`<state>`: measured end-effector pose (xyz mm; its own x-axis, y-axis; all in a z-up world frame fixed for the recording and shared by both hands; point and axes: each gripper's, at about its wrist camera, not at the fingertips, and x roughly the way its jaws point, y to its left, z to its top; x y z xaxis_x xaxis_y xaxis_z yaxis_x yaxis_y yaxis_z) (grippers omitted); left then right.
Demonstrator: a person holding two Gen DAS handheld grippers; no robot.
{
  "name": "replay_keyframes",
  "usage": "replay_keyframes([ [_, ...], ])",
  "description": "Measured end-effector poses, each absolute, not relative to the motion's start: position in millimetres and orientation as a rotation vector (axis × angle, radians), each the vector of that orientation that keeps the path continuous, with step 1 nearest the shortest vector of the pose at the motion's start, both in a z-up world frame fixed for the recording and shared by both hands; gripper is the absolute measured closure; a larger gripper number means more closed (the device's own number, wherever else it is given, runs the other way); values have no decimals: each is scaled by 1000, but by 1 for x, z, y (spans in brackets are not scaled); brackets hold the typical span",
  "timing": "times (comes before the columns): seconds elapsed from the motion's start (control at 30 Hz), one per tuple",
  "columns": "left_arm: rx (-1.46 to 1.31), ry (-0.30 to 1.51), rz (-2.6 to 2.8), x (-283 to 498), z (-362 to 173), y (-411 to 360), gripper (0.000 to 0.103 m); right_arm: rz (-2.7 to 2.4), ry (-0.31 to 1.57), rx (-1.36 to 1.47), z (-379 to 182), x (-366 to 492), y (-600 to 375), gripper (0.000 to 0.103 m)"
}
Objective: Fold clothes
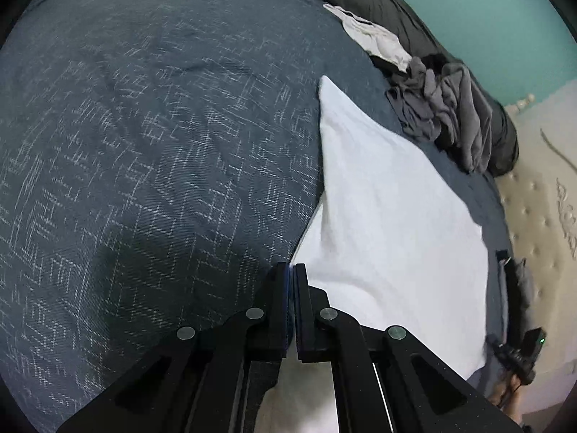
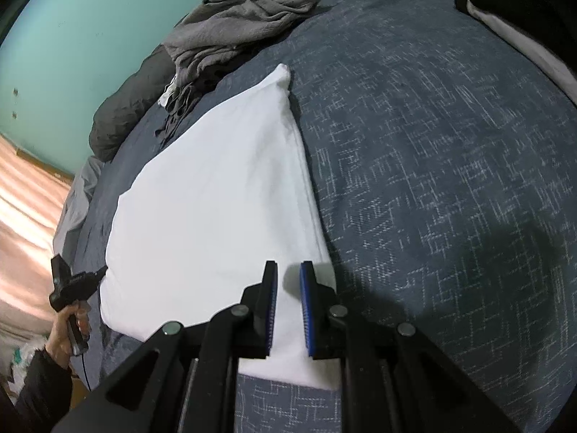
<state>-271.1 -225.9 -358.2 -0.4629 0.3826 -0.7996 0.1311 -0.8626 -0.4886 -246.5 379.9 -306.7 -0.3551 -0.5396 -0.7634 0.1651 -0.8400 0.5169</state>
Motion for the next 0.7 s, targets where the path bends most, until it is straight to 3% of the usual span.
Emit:
replay_keyframes([
  [0.07,-1541,-726,2450,-273,-356,-224,100,-2225,-483,1443,-304,-248,380,87],
  [0.13,-1540,-691,2463,-276,-350,-224,99,-2234,-491,1438,-302,-253,382,70],
  [0.17,-1538,-671,2472,-278,-347,-223,99,-2239,-482,1431,-300,-259,379,68],
  [0.5,-1481,-591,2470,-333,-326,-209,98,-2283,-392,1356,-280,-328,351,67],
  [0.53,-1479,-590,2465,-341,-325,-206,96,-2288,-383,1349,-279,-334,348,67],
  [0.6,-1484,-583,2473,-358,-325,-200,82,-2296,-364,1342,-278,-348,343,67],
  [0.7,-1479,-566,2475,-384,-327,-196,81,-2310,-332,1346,-282,-367,336,66],
])
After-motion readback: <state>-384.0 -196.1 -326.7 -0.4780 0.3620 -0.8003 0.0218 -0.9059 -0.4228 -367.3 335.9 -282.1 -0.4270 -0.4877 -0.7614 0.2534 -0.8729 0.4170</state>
